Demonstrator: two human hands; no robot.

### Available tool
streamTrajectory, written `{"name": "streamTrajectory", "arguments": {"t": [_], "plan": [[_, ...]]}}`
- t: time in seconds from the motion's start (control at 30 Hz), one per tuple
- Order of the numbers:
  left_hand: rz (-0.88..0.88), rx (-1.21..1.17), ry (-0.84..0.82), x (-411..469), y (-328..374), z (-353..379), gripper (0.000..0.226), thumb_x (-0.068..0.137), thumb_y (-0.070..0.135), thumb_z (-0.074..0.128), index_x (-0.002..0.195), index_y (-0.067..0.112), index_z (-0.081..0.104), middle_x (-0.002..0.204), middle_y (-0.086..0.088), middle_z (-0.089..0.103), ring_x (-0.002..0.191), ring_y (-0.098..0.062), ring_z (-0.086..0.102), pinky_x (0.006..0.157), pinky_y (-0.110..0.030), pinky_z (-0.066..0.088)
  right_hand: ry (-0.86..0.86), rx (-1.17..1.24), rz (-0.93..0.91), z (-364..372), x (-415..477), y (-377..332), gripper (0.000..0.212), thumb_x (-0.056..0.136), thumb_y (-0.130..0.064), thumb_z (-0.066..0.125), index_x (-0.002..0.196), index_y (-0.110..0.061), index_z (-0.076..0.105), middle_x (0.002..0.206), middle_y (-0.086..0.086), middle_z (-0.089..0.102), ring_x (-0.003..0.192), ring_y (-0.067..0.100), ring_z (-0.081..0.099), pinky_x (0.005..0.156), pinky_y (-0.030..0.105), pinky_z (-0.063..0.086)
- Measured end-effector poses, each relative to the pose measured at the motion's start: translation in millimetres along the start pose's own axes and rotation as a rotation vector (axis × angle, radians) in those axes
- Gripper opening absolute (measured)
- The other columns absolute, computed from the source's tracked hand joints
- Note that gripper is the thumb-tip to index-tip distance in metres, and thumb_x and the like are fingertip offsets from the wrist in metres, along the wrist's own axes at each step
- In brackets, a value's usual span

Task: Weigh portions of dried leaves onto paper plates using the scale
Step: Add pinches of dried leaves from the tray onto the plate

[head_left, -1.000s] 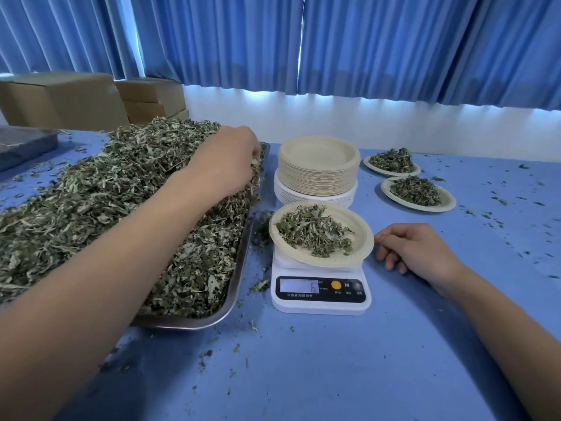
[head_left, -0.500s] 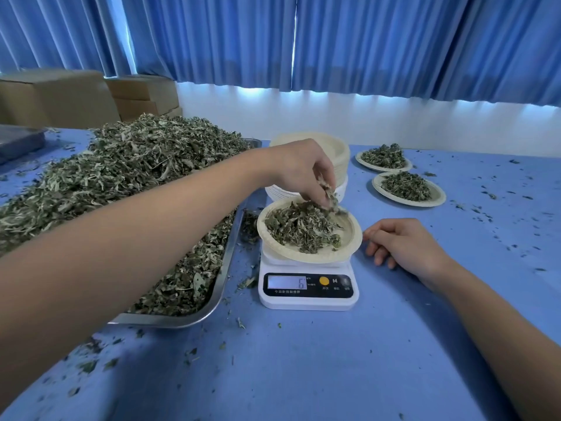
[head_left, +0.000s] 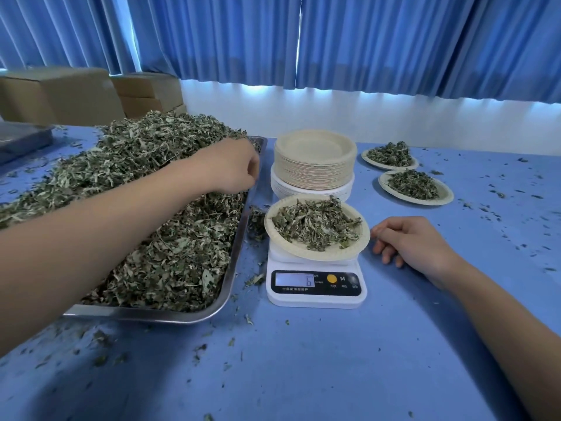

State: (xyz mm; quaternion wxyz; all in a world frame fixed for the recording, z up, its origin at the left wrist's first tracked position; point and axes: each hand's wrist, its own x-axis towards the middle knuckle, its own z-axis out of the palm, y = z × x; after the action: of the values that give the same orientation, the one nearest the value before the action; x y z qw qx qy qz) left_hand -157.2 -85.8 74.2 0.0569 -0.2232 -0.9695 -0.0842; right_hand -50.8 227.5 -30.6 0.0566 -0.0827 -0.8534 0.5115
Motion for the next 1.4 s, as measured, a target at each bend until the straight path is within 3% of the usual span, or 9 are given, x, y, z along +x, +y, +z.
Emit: {"name": "streamTrajectory", "arguments": {"t": [0.1,0.27,0.33,0.43,0.57,0.77,0.93,1.23,1.4], "plan": [[-0.071,0.149,-0.155,-6.3,-14.1,8.5,0.008,0.085,0.020,0.067,0.093,0.018,0.068,0.093,0.000,0.068,0.084,-0.022,0.063,0.076,-0.037,0.055,0.006,0.005,-0.001,0.5,-0.2,-0.1,0.023,0.100,-0.011,0.056,0.084,-0.009,0.073,0.068,0.008,0.071,0.049,0.013,0.059,0.041,0.021,0.043],[-0.043,0.245,-0.423,-16.1,-19.7,26.0,0.032,0.082,0.030,0.076,0.107,0.013,0.068,0.100,-0.003,0.069,0.091,-0.024,0.064,0.078,-0.035,0.053,0.008,-0.003,-0.004,1.2,-0.8,-1.2,0.024,0.101,-0.011,0.055,0.084,-0.009,0.073,0.068,0.007,0.071,0.048,0.012,0.059,0.041,0.021,0.043],[-0.044,0.219,-0.411,-18.5,-18.9,30.3,0.026,0.083,0.024,0.074,0.106,0.011,0.069,0.102,-0.007,0.071,0.094,-0.027,0.065,0.084,-0.038,0.055,0.011,-0.005,-0.006,1.7,-1.1,-1.4,0.025,0.100,-0.011,0.055,0.083,-0.009,0.073,0.067,0.007,0.071,0.048,0.012,0.058,0.041,0.021,0.043],[-0.074,0.165,-0.276,-21.1,-15.0,32.6,0.012,0.085,0.015,0.065,0.096,0.016,0.068,0.092,-0.004,0.070,0.087,-0.028,0.065,0.076,-0.039,0.056,0.013,-0.007,-0.004,1.7,-1.2,-1.6,0.024,0.100,-0.011,0.055,0.084,-0.009,0.073,0.067,0.007,0.071,0.048,0.012,0.059,0.041,0.021,0.043],[-0.092,0.229,-0.050,-24.0,-9.1,40.9,0.012,0.084,0.010,0.057,0.090,0.020,0.061,0.084,0.000,0.061,0.084,-0.030,0.061,0.066,-0.037,0.043,0.002,-0.017,-0.009,1.5,-0.4,-0.6,0.024,0.100,-0.012,0.056,0.084,-0.009,0.073,0.069,0.008,0.071,0.050,0.013,0.059,0.042,0.021,0.044],[-0.069,0.317,-0.228,-31.1,-13.6,47.5,0.018,0.085,0.010,0.051,0.100,0.015,0.061,0.093,-0.003,0.063,0.086,-0.027,0.064,0.063,-0.034,0.044,0.003,-0.020,-0.006,1.6,0.0,-0.1,0.025,0.100,-0.013,0.056,0.082,-0.011,0.073,0.069,0.009,0.071,0.050,0.013,0.059,0.042,0.021,0.044],[-0.064,0.215,-0.176,-30.4,-16.0,51.4,0.018,0.082,0.002,0.051,0.072,0.016,0.050,0.073,-0.001,0.057,0.064,-0.021,0.057,0.056,-0.033,0.043,0.002,-0.028,-0.002,1.4,0.5,-0.1,0.024,0.100,-0.012,0.056,0.083,-0.010,0.073,0.068,0.007,0.071,0.050,0.012,0.059,0.042,0.021,0.044],[-0.067,0.158,-0.130,-30.8,-17.0,52.1,0.022,0.080,-0.004,0.053,0.067,0.012,0.052,0.068,-0.005,0.058,0.066,-0.028,0.062,0.061,-0.038,0.053,0.005,-0.034,-0.006,1.5,-1.2,-0.7,0.024,0.100,-0.012,0.055,0.086,-0.010,0.073,0.069,0.007,0.071,0.050,0.013,0.060,0.043,0.022,0.044],[-0.040,0.210,-0.284,-34.3,-12.6,31.6,0.012,0.085,0.015,0.057,0.073,0.014,0.058,0.071,-0.001,0.062,0.065,-0.020,0.058,0.056,-0.030,0.046,0.005,-0.033,-0.007,1.4,-0.3,-0.3,0.024,0.100,-0.012,0.056,0.085,-0.010,0.074,0.069,0.007,0.072,0.050,0.013,0.060,0.043,0.022,0.044]]}}
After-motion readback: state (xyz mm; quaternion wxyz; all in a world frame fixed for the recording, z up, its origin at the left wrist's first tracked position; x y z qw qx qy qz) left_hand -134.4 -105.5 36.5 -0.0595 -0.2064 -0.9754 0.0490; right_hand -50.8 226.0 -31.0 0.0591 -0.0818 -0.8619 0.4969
